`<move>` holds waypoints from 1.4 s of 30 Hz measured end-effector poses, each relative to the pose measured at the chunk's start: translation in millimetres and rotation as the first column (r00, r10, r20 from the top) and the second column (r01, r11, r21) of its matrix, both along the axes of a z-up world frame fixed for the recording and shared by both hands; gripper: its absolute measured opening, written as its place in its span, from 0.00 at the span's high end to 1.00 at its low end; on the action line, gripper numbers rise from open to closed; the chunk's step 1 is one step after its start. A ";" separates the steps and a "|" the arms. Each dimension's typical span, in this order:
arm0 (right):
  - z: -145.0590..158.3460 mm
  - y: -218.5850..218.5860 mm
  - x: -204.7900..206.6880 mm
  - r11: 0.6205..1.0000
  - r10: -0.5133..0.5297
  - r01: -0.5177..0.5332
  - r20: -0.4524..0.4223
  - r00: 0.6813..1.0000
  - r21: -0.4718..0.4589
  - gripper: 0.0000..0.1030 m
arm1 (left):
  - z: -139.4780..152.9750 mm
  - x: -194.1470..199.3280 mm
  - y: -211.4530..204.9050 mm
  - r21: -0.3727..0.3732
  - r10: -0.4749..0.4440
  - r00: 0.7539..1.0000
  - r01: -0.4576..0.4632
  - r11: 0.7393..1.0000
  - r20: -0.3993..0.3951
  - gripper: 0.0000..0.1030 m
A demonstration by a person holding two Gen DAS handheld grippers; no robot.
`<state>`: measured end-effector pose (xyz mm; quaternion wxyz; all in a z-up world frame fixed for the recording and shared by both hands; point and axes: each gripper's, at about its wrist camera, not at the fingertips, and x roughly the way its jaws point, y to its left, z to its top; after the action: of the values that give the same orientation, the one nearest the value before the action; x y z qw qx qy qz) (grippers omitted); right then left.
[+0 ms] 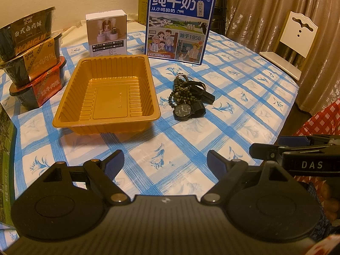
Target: Organize jewelry
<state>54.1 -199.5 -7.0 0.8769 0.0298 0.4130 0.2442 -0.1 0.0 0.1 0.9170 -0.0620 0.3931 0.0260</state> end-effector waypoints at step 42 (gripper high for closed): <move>-75.4 35.1 124.6 0.988 -0.116 0.114 0.010 0.993 0.105 0.22 | -97.8 48.9 168.7 -0.203 0.463 0.857 -0.423 0.883 0.225 0.27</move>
<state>178.7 -164.4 -82.4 0.8900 0.0974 0.3903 0.2147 48.8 168.7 -97.7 0.9236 -0.2210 0.2416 0.1992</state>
